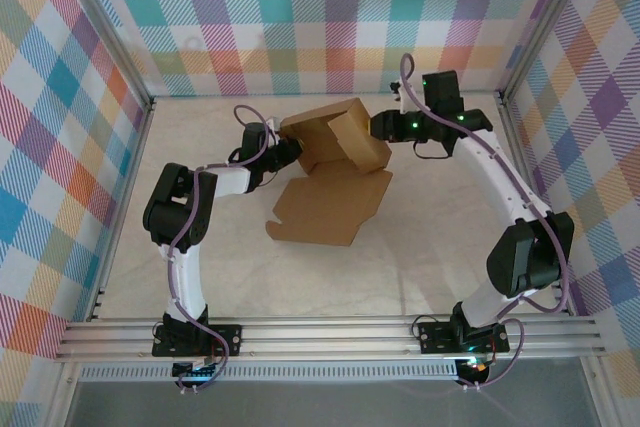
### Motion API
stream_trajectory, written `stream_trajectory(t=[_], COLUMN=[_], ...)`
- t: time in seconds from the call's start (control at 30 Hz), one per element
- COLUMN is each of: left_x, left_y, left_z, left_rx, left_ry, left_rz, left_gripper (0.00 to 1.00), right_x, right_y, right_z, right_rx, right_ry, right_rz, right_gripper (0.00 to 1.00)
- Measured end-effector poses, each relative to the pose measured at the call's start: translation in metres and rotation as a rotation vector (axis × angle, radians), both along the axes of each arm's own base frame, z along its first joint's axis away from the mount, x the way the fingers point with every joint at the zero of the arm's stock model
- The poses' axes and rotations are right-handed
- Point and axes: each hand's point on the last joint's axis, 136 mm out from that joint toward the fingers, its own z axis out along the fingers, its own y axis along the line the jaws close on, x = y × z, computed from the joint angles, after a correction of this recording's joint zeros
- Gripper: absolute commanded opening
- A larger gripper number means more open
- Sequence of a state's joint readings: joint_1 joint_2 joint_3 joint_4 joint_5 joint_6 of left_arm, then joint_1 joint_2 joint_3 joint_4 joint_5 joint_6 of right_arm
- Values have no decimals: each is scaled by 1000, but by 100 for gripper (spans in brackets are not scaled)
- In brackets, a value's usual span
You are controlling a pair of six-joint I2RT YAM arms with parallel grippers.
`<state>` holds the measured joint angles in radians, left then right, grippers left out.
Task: Fold the paper box
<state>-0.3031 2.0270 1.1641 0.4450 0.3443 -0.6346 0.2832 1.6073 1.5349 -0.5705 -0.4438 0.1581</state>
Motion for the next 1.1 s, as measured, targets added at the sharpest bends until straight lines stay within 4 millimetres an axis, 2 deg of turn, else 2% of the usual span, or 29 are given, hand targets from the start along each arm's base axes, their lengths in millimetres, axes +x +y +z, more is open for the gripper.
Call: stream_trajectory(t=[0.17, 0.27, 0.43, 0.6, 0.73, 0.97, 1.03, 1.1], left_x=[-2, -1, 0, 2, 3, 3, 3, 4], left_y=[3, 4, 3, 1, 1, 1, 1, -1], left_z=[-6, -5, -5, -6, -6, -5, -5, -7], left_rx=[22, 32, 33, 31, 32, 33, 34, 32], left_ry=[19, 8, 8, 9, 13, 15, 17, 22], left_rz=[5, 7, 1, -2, -2, -2, -2, -7], left_gripper=[0, 0, 0, 0, 0, 0, 0, 0], right_x=[7, 4, -7, -8, -7, 11, 12, 11], right_y=[-9, -14, -7, -3, -3, -26, -32, -36], right_z=[-16, -23, -22, -21, -22, -26, -26, -27], right_rx=[-77, -86, -48, -34, -38, -144, -168, -189], right_ry=[-36, -75, -127, -156, -168, -199, -203, -198], right_rz=[-47, -54, 4, 39, 41, -102, -129, -146], right_gripper=[31, 32, 37, 42, 42, 50, 46, 29])
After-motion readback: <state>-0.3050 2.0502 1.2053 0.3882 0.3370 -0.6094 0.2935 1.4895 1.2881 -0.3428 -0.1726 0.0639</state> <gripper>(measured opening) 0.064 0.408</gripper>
